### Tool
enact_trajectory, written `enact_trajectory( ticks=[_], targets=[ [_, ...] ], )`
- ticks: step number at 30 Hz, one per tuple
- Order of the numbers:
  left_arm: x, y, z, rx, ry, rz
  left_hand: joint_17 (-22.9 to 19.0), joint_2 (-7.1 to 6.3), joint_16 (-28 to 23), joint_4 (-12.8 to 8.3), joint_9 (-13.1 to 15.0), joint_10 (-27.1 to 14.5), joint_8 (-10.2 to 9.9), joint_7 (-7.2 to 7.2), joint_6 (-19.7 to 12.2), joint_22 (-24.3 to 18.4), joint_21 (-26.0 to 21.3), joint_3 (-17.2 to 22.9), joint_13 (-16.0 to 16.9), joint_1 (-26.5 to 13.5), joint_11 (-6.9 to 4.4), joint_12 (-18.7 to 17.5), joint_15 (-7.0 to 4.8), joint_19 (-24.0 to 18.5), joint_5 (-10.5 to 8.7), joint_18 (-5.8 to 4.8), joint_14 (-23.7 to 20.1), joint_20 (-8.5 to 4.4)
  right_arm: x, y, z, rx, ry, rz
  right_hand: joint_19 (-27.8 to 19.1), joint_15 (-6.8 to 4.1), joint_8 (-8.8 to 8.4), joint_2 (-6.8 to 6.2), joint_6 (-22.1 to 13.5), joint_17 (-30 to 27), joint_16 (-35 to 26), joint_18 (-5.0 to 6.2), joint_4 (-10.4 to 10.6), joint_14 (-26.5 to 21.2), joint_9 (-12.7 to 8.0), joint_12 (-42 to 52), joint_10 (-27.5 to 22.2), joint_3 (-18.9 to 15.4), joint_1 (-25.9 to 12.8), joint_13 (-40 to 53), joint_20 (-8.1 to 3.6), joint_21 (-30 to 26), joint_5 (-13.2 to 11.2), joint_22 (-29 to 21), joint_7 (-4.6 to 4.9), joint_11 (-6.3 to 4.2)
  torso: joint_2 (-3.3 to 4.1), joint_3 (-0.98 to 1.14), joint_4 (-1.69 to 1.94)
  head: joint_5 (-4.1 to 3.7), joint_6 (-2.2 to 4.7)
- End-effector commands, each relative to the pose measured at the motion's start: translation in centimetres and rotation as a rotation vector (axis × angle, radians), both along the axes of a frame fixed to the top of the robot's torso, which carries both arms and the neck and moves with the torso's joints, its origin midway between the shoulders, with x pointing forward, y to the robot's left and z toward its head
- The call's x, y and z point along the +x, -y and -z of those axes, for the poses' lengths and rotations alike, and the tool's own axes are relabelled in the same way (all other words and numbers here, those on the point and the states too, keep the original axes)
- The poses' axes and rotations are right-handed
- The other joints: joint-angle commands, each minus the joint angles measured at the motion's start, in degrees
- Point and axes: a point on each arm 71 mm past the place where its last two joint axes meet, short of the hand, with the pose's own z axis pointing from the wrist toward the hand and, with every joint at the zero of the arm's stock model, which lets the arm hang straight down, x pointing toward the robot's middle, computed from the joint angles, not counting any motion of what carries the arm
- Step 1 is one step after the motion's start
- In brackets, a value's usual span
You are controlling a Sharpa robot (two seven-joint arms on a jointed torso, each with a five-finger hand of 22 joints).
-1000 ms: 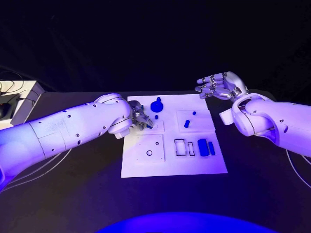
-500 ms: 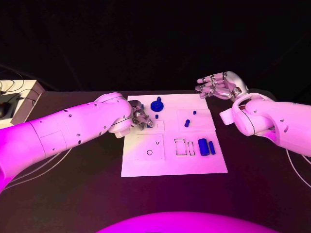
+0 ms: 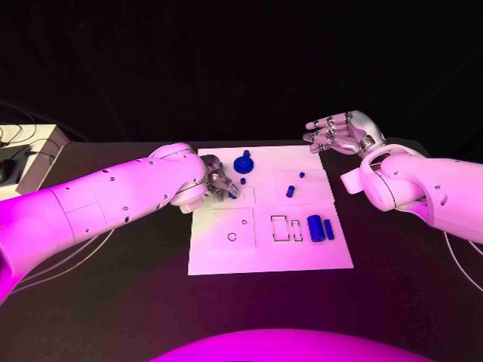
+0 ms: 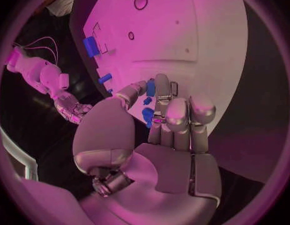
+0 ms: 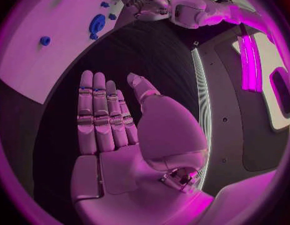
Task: Assemble the parts on the task board
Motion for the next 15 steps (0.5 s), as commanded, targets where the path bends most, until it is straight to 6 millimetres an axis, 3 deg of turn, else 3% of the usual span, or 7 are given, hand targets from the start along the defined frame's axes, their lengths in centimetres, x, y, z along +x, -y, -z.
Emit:
enact_trajectory(
  ticks=[1, 15],
  targets=[
    [-0.21, 0.35, 0.34, 0.009, -0.027, 0.021, 0.08, 2.52, 0.39, -2.35, 9.53, 3.84, 1.09, -4.51, 4.55, 0.18, -0.33, 1.84, -0.14, 1.46, -2.13, 0.35, -0.24, 0.55, -0.19, -0.48, 0.07, 0.02, -0.02, -0.14, -0.01, 0.004, 0.002, -0.017, -0.48, -0.05, -0.18, -0.24, -0.43, -0.06, -0.1, 0.3, 0.36, -0.36, 0.02, -0.14, -0.43, 0.12, -0.44, -0.08, 0.07, 0.2, 0.35, -0.05, -0.02, 0.14, -0.01, -0.02, 0.06, -0.06, -0.06],
    [-0.35, 0.67, 0.66, 0.007, -0.085, 0.039, 0.9, 4.19, 1.09, -3.19, 9.28, 4.12, 1.11, -4.73, 5.6, 0.86, -0.15, 1.93, -0.7, -0.35, -2.01, 1.04, 0.03, 0.66, -0.27, -0.7, 0.2, 0.28, 0.0, -0.15, 0.08, 0.003, -0.003, -0.018, -0.48, -0.07, -0.19, -0.31, -0.44, -0.07, -0.1, 0.33, 0.14, -0.37, 0.01, -0.15, -0.45, 0.53, -0.2, -0.09, 0.04, 0.2, 0.86, -0.03, 0.01, 0.14, -0.04, -0.04, 0.02, 0.03, -0.18]
  ],
)
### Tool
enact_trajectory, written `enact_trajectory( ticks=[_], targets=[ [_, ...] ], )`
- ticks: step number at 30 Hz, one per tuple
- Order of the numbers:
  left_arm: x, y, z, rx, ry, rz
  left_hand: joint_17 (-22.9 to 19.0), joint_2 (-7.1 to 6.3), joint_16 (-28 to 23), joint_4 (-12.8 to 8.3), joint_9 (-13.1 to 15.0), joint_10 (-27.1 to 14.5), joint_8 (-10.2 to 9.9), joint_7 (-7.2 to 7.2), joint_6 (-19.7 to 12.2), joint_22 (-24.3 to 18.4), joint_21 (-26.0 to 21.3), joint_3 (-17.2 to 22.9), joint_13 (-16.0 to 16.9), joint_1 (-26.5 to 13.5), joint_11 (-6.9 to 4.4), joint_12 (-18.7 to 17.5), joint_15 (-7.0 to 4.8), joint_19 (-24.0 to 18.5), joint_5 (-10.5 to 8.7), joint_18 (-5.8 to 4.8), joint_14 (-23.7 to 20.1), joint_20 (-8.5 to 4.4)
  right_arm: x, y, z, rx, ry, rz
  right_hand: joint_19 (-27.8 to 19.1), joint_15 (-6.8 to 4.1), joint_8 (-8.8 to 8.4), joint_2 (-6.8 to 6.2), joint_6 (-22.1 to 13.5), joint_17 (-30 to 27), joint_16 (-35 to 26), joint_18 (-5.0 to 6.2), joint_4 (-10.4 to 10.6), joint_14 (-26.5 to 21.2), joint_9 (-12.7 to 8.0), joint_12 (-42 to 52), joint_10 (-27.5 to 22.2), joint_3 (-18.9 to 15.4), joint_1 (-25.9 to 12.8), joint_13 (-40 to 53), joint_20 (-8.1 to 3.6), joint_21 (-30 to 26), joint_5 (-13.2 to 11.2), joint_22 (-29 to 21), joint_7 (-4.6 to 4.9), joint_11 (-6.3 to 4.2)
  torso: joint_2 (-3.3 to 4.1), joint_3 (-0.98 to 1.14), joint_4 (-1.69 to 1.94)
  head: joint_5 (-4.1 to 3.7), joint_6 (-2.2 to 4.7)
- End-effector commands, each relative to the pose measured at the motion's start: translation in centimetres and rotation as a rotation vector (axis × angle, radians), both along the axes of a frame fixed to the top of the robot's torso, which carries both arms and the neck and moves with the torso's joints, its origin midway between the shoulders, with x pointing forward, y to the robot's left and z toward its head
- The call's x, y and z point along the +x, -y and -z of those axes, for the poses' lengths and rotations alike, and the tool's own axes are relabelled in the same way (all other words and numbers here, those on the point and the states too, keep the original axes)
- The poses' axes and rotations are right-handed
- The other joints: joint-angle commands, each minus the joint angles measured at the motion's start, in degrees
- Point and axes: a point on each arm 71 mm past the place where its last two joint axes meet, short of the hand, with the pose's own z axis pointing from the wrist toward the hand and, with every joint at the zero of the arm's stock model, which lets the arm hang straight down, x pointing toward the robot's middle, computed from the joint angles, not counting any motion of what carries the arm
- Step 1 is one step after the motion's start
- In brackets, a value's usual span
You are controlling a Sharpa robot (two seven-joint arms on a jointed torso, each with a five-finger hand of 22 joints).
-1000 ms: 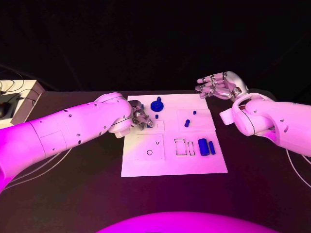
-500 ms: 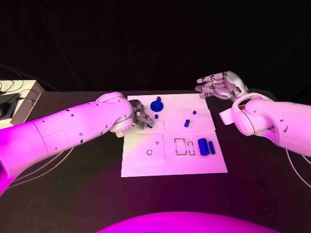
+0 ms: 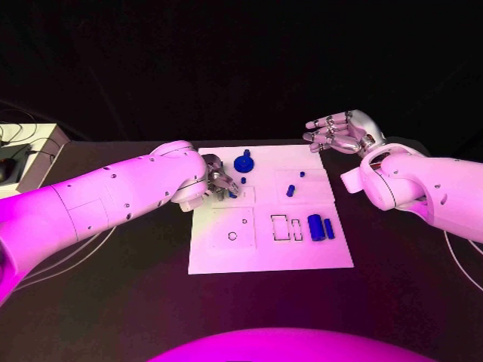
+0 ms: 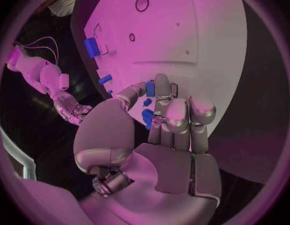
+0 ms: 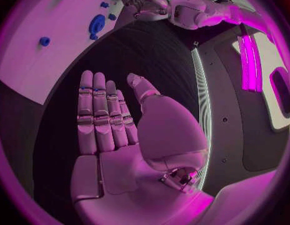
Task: Assemble the parts on the task board
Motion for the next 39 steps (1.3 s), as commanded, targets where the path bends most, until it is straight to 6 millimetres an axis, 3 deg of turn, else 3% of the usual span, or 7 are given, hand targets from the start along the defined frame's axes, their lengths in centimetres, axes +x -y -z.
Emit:
enact_trajectory(
  ticks=[1, 13, 39],
  targets=[
    [-0.52, 0.52, 0.6, 0.002, -0.059, 0.031, 0.1, 2.25, 0.23, -2.6, 7.94, 4.19, 0.0, -4.9, 5.65, 0.18, -0.08, 2.46, -0.11, 1.6, -1.99, 0.26, 0.05, 0.51, -0.1, -0.72, 0.23, 0.09, -0.02, -0.13, 0.03, 0.003, -0.001, -0.017, -0.48, -0.07, -0.19, -0.31, -0.44, -0.07, -0.1, 0.33, -0.01, -0.37, 0.01, -0.15, -0.24, 0.37, -0.2, -0.08, 0.04, 0.2, 0.34, -0.03, 0.01, -0.07, 0.0, -0.03, -0.05, 0.03, 0.0],
    [-0.33, 0.56, 0.49, -0.007, -0.041, 0.021, 0.63, 4.45, 0.79, -4.22, 8.35, 4.26, -0.36, -5.1, 6.64, 0.75, 0.08, 3.37, -1.74, -1.48, -2.02, 1.68, 0.13, 0.69, -0.16, -0.81, 0.35, 0.21, -0.05, -0.11, 0.27, 0.002, -0.008, -0.018, -0.49, -0.09, -0.17, -0.44, -0.4, -0.08, -0.1, 0.34, -0.3, -0.39, 0.01, -0.16, -0.23, 0.97, -0.25, -0.09, 0.0, 0.24, 0.84, -0.01, 0.01, -0.08, 0.04, -0.01, -0.03, -0.01, 0.14],
    [-0.06, 0.86, 0.4, -0.003, -0.032, 0.025, 0.48, 5.4, 0.82, -3.67, 9.01, 4.18, -0.23, -5.11, 6.57, 0.96, -0.12, 2.91, -2.6, -2.49, -1.88, 2.1, 0.23, 0.55, -1.45, -0.85, 0.31, 0.29, -0.08, -0.1, 0.39, 0.001, -0.011, -0.019, -0.53, -0.09, -0.19, -0.55, -0.43, -0.08, -0.1, 0.33, -0.48, -0.39, 0.01, -0.15, -0.21, 1.37, -0.43, -0.09, -0.01, 0.28, 1.11, -0.01, 0.02, -0.09, 0.07, -0.04, -0.01, -0.18, -0.01]
  ],
)
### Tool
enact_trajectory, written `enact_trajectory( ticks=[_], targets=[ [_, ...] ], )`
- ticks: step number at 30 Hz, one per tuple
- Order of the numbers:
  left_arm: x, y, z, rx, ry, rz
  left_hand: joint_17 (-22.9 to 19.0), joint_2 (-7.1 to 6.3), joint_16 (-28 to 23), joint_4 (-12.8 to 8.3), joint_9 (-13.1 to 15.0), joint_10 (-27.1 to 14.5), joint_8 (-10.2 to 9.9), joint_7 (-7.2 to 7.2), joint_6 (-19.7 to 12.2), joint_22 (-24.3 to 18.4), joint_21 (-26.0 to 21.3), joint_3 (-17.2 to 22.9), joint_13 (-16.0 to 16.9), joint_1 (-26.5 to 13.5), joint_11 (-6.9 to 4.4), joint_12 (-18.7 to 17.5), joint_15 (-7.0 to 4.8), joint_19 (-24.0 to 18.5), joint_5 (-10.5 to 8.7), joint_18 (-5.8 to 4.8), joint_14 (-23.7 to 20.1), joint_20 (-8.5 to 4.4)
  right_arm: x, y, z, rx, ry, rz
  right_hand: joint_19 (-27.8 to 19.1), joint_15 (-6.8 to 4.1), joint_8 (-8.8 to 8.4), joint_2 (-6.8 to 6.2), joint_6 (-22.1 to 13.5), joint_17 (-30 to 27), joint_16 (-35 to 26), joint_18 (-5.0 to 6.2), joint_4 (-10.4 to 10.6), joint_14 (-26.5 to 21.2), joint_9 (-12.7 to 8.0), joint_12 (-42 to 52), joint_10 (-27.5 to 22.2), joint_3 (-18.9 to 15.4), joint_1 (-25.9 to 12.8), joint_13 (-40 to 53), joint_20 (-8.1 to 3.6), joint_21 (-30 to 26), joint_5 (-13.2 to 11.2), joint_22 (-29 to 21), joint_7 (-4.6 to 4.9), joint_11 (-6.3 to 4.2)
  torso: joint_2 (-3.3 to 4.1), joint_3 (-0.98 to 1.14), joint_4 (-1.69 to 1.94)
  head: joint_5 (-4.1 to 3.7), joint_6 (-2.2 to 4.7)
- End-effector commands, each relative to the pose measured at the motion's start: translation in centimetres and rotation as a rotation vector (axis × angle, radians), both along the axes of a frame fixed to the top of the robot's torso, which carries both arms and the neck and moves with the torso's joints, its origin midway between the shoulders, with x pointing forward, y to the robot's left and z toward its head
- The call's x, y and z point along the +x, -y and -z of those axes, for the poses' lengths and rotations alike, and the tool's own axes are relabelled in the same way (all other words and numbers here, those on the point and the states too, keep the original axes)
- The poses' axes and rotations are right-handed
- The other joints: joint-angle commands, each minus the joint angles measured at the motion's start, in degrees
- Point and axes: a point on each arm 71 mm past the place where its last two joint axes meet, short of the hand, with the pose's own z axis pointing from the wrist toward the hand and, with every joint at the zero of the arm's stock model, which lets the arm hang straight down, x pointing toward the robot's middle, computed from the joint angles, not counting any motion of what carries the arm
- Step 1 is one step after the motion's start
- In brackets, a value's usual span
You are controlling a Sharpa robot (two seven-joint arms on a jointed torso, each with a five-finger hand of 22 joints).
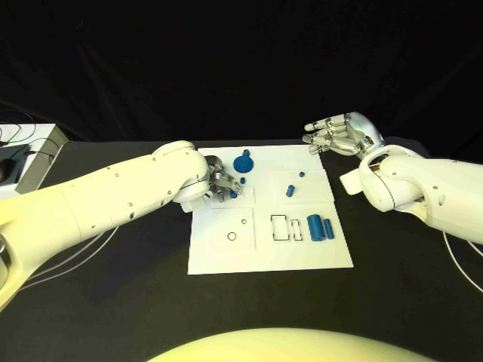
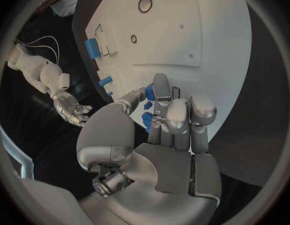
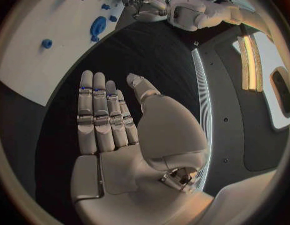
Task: Assemble the parts on the task board
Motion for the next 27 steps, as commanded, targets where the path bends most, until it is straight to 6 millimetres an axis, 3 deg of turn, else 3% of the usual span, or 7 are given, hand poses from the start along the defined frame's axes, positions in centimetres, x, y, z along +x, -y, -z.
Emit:
enact_trajectory(
  ticks=[1, 11, 19, 22, 27],
  targets=[
    [-0.21, 0.48, 0.19, -0.002, -0.012, 0.023, -0.03, 1.22, 0.21, -3.37, 0.08, 3.33, -0.27, -5.03, 4.87, 0.1, -0.13, 3.1, -0.18, 1.71, -2.04, 0.34, -0.09, 0.35, -0.24, -0.47, 0.0, 0.08, -0.03, -0.14, 0.02, 0.001, 0.0, -0.016, -0.56, -0.08, -0.19, -0.35, -0.43, -0.09, -0.11, 0.32, -0.1, -0.44, 0.0, -0.15, -0.22, 0.45, -0.3, -0.09, -0.01, 0.3, 0.29, -0.02, 0.04, -0.07, 0.04, 0.03, 0.0, -0.11, -0.07],
    [-0.25, 0.37, 0.28, 0.01, -0.028, 0.031, -0.02, -0.96, 0.25, -2.35, -0.1, 3.31, -0.54, -5.12, 4.98, 0.29, -0.29, 0.25, -0.58, 3.69, -2.05, 0.55, -0.07, 0.35, -0.11, -0.51, 0.0, 0.1, -0.03, -0.14, 0.05, 0.001, -0.002, -0.017, -0.56, -0.08, -0.19, -0.35, -0.43, -0.09, -0.11, 0.32, -0.1, -0.44, 0.0, -0.15, -0.22, 0.45, -0.3, -0.09, -0.01, 0.3, 0.29, -0.02, 0.04, -0.07, -0.01, 0.04, 0.02, -0.18, -0.24],
    [-0.24, 0.17, 0.33, 0.016, -0.034, 0.032, -0.01, -2.95, 0.26, 0.33, -0.43, 3.27, -0.73, -5.39, 5.18, 0.41, -0.46, -5.85, -0.7, 4.88, -2.19, 0.59, -0.14, 0.4, -0.2, -0.57, -0.01, 0.03, -0.05, -0.12, 0.06, 0.001, -0.002, -0.017, -0.6, -0.09, -0.19, -0.4, -0.43, -0.08, -0.1, 0.32, -0.22, -0.42, 0.0, -0.16, -0.22, 0.58, -0.36, -0.09, 0.0, 0.31, 0.33, -0.02, 0.04, -0.07, 0.0, 0.0, 0.03, -0.25, -0.29],
    [-0.23, 0.14, 0.31, 0.015, -0.031, 0.029, -0.07, -2.39, 0.21, 2.98, -0.62, 3.24, -0.78, -5.27, 5.35, 0.48, -0.57, -12.53, -0.69, 6.61, -2.26, 0.58, -0.2, 0.45, -0.31, -0.59, -0.01, -0.03, -0.05, -0.13, 0.07, 0.001, -0.002, -0.017, -0.6, -0.09, -0.19, -0.4, -0.43, -0.08, -0.1, 0.32, -0.22, -0.42, 0.0, -0.16, -0.22, 0.58, -0.36, -0.09, 0.0, 0.31, 0.33, -0.02, 0.04, -0.07, 0.01, 0.01, 0.0, -0.23, -0.29],
    [-0.2, 0.1, 0.28, 0.014, -0.026, 0.026, 0.13, -1.66, 0.33, 5.34, -0.72, 3.29, -0.74, -5.5, 5.52, 0.65, -0.65, -18.2, -0.71, 7.77, -2.22, 0.69, -0.12, 0.47, -0.27, -0.61, -0.03, 0.01, -0.06, -0.12, 0.07, 0.001, -0.002, -0.017, -0.61, -0.07, -0.19, -0.41, -0.44, -0.09, -0.11, 0.32, -0.26, -0.47, 0.0, -0.16, -0.24, 0.59, -0.41, -0.09, 0.0, 0.32, 0.35, -0.02, 0.04, -0.06, 0.02, 0.0, -0.01, -0.27, -0.35]
  ],
)
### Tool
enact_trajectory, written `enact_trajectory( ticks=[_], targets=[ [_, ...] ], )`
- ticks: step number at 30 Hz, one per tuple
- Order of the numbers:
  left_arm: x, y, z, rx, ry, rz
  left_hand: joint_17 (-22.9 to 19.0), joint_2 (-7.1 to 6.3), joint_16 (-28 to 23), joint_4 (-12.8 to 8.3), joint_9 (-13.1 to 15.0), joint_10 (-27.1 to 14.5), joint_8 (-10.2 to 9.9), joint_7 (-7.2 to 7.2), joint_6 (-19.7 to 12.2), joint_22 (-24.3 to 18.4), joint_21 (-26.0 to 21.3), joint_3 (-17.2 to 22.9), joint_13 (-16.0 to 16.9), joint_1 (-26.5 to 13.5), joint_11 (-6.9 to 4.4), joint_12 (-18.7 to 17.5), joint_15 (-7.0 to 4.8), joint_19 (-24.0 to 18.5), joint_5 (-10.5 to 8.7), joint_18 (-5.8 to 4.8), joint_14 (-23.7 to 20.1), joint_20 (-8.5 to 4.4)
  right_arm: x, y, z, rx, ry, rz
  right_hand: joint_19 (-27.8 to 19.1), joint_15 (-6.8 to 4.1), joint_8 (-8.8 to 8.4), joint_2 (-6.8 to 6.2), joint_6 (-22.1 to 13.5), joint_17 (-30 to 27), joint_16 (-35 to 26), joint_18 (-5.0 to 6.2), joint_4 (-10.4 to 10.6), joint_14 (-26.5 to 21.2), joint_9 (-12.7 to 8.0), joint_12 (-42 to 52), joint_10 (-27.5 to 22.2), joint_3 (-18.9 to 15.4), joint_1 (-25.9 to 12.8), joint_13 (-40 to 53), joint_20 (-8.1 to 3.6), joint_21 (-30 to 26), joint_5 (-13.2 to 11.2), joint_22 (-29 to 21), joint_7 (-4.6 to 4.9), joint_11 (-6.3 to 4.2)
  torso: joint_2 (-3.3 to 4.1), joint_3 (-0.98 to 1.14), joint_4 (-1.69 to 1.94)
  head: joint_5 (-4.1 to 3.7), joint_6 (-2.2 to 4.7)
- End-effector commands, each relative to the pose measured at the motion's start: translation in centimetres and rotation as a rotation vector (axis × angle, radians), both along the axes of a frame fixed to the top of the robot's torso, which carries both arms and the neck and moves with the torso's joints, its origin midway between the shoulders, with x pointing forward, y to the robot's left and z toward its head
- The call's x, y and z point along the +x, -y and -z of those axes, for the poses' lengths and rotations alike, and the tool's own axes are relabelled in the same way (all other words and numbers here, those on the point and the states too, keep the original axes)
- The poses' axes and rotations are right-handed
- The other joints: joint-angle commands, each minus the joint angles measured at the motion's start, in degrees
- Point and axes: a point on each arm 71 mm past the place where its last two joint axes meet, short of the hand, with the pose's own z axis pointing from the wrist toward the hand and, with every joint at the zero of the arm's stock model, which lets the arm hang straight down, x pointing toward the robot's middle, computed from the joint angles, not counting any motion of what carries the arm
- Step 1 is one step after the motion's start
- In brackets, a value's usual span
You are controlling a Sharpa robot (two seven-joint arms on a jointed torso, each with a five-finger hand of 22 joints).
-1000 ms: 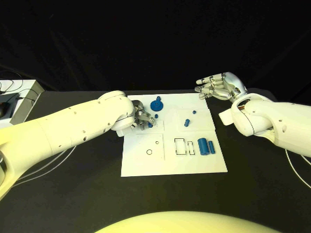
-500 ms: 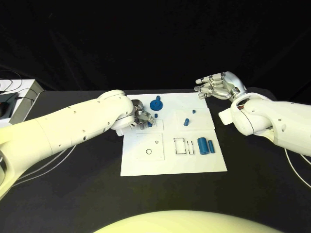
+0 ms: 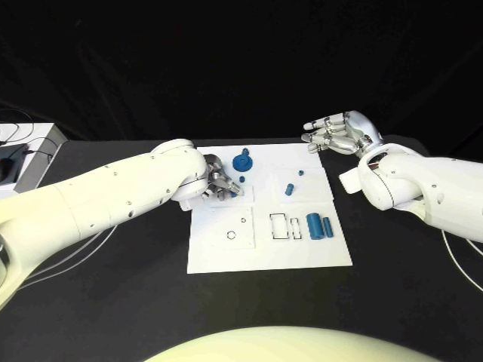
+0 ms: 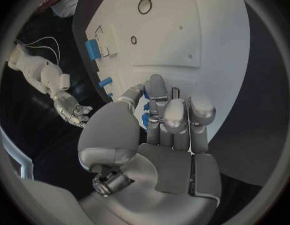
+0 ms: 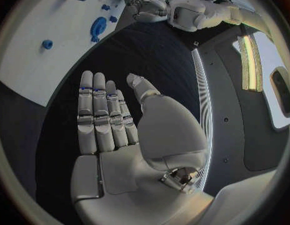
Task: Assemble the parts on the task board
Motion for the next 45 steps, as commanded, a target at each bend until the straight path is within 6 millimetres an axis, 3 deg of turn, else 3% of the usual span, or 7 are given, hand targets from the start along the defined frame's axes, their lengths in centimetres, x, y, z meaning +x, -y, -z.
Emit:
enact_trajectory(
  ticks=[1, 17, 23, 24, 28, 39, 45],
  targets=[
    [-0.2, 0.1, 0.3, 0.007, -0.015, 0.016, 0.18, -0.16, 0.38, 1.19, 0.09, 2.59, 0.15, -0.26, 0.16, 0.17, -0.19, -2.96, -0.06, -0.2, -0.58, 0.28, -0.22, 0.38, -0.09, -0.66, -0.07, 0.14, 0.0, -0.1, 0.0, 0.001, 0.001, -0.015, -0.19, -0.07, -0.19, -0.18, -0.44, -0.09, -0.11, 0.33, 0.06, -0.47, 0.0, -0.16, -0.24, 0.27, -0.17, -0.09, 0.01, 0.32, 0.35, -0.03, 0.04, -0.06, 0.04, -0.02, -0.01, -0.05, -0.05],
    [-0.1, -0.5, 0.2, 0.017, -0.009, 0.007, 0.51, -0.33, 0.57, 3.25, 0.19, 2.56, 0.39, -0.29, 0.21, 0.5, -0.23, -7.42, -0.21, 0.89, -0.62, 0.51, -0.28, 0.51, -0.25, -0.65, -0.03, 0.09, 0.0, -0.1, 0.0, 0.001, 0.0, -0.014, -0.24, -0.07, -0.19, -0.2, -0.44, -0.09, -0.1, 0.33, -0.05, -0.5, 0.0, -0.16, -0.22, 0.28, -0.2, -0.09, 0.02, 0.31, 0.37, -0.04, 0.04, -0.07, 0.02, -0.04, 0.01, -0.22, -0.28],
    [-0.3, -0.7, 0.1, 0.017, -0.005, 0.008, 0.69, 1.8, 0.7, 3.55, 0.47, 2.55, 0.77, -0.31, 0.44, 0.77, -0.24, -18.04, -0.32, 1.8, -0.57, 0.73, -0.33, 0.59, -0.8, -0.65, 0.06, 0.12, -0.1, -0.1, 0.0, 0.001, 0.0, -0.014, -0.24, -0.07, -0.19, -0.2, -0.44, -0.09, -0.1, 0.33, -0.05, -0.5, 0.0, -0.16, -0.22, 0.28, -0.2, -0.09, 0.02, 0.31, 0.37, -0.04, 0.04, -0.07, 0.06, -0.08, 0.0, -0.31, -0.28],
    [-0.3, -0.8, 0.0, 0.016, -0.004, 0.008, 0.7, 1.84, 0.66, 3.7, 0.48, 2.58, 0.75, -0.23, 0.4, 0.84, -0.18, -19.28, -0.32, 1.72, -0.6, 0.76, -0.22, 0.64, -2.0, -0.67, -0.02, 0.11, -0.1, -0.1, 0.0, 0.001, 0.0, -0.014, -0.24, -0.07, -0.19, -0.2, -0.44, -0.09, -0.1, 0.33, -0.05, -0.5, 0.0, -0.16, -0.22, 0.28, -0.2, -0.09, 0.02, 0.31, 0.37, -0.04, 0.04, -0.07, 0.05, -0.08, -0.01, -0.32, -0.26],
    [-0.4, -0.9, -0.3, 0.007, 0.002, 0.007, 0.85, 1.22, 0.78, 5.03, 0.57, 2.59, 0.87, -0.12, 0.54, 0.92, -0.17, -20.5, -0.3, 0.95, -0.59, 0.86, -0.2, 0.67, -12.97, -0.68, 0.03, 0.15, -0.1, 0.0, 0.0, 0.001, 0.001, -0.013, -0.24, -0.07, -0.19, -0.2, -0.44, -0.09, -0.1, 0.33, -0.05, -0.5, 0.0, -0.16, -0.22, 0.28, -0.2, -0.09, 0.02, 0.31, 0.37, -0.04, 0.04, -0.07, 0.05, -0.09, -0.04, -0.34, -0.24],
    [-0.3, -1.3, -2.5, -0.053, 0.042, -0.012, 0.56, -0.68, 0.49, 8.0, 0.62, 2.38, 0.8, 0.0, 0.06, 0.78, -0.57, -18.67, -0.39, 1.43, -0.63, 0.61, -0.31, 0.58, -16.88, -0.57, -0.09, 0.05, -0.1, 0.1, 0.1, -0.001, 0.002, -0.008, -0.24, -0.07, -0.19, -0.2, -0.44, -0.09, -0.1, 0.33, -0.05, -0.5, 0.0, -0.16, -0.22, 0.28, -0.2, -0.09, 0.02, 0.31, 0.37, -0.04, 0.04, -0.07, 0.0, -0.05, 0.03, -0.46, -0.35],
    [0.4, -2.3, -4.5, -0.122, 0.066, -0.059, -4.71, -1.19, -3.9, 8.25, -5.3, -2.83, -4.76, 3.2, -5.25, -2.92, -5.15, -18.22, 0.38, 3.7, 1.08, -1.59, 0.57, -1.73, -16.49, 1.33, -0.98, 1.05, -0.1, 0.3, 0.1, -0.002, 0.003, -0.005, -0.24, -0.07, -0.19, -0.2, -0.44, -0.09, -0.1, 0.33, -0.05, -0.5, 0.0, -0.16, -0.22, 0.28, -0.2, -0.09, 0.02, 0.31, 0.37, -0.04, 0.04, -0.07, -0.1, -0.01, 0.04, -0.43, 0.06]
  ],
)
